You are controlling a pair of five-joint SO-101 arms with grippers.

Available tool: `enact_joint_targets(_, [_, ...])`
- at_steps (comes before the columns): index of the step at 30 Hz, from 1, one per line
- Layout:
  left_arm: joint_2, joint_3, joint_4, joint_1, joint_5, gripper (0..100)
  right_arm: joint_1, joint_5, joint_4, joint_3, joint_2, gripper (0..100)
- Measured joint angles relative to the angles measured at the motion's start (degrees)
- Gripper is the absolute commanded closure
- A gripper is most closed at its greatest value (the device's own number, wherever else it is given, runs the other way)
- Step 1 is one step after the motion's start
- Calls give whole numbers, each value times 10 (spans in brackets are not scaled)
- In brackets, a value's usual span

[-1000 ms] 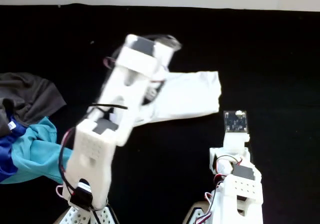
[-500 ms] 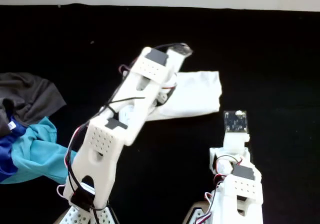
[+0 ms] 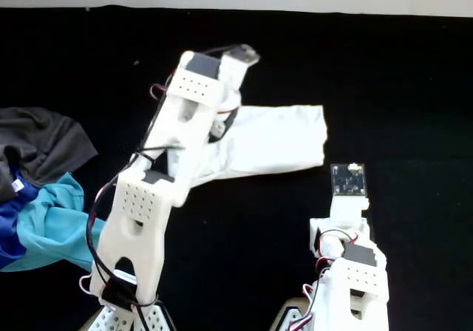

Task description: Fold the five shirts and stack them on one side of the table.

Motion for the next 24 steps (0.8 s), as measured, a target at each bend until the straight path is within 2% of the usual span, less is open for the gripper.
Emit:
enact_joint_targets(9, [-4, -40, 25, 98, -1, 992, 0, 0, 0, 0, 0, 991])
enact_joint_targets(13, [-4, -40, 25, 116, -1, 992, 0, 0, 0, 0, 0, 991])
enact_joint_targets(19, [33, -41, -12, 92, -1, 992, 0, 0, 0, 0, 0, 991])
enact_joint_targets(24, [72, -41, -47, 19, 0, 992, 0, 0, 0, 0, 0, 991])
